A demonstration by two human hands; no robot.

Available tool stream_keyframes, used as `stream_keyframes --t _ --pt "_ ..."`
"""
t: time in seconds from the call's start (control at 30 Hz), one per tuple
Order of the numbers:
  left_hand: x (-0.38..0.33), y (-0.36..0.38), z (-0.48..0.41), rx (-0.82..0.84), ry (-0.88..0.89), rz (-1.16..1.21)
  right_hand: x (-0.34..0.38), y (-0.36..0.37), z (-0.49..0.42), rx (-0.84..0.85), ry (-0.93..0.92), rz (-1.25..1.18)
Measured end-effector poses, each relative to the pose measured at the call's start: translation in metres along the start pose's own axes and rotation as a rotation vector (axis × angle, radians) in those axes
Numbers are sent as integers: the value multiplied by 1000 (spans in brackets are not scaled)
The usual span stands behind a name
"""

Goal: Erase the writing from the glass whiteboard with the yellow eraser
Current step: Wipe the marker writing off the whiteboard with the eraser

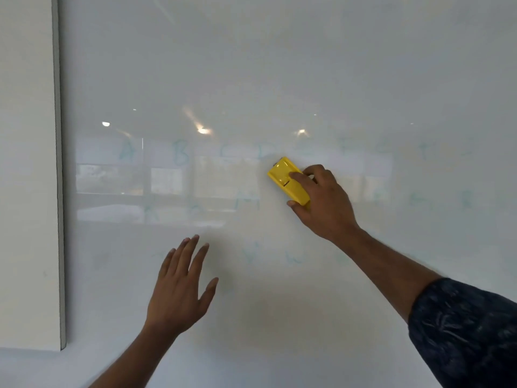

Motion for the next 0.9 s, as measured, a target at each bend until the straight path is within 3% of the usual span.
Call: stream_keyframes --t 0.5,0.73,0.9 --pt "125 -89 -69 -108 -74 -152 78 5 -132 -126 -82 62" --pt "163 -101 -61 -93 -157 -121 123 30 -111 -54 -341 134" --pt "180 -101 -50 -64 -215 -104 111 11 -159 -150 -186 123"
Point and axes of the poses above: each hand's wrist, its own z-axis away from the middle knuckle, its own y-axis out of the palm, x = y × z, the point moved 10 cm from there along -z, towards the middle knuckle, and after that the axes turned 7 degrees about z, right-handed, at the moved point
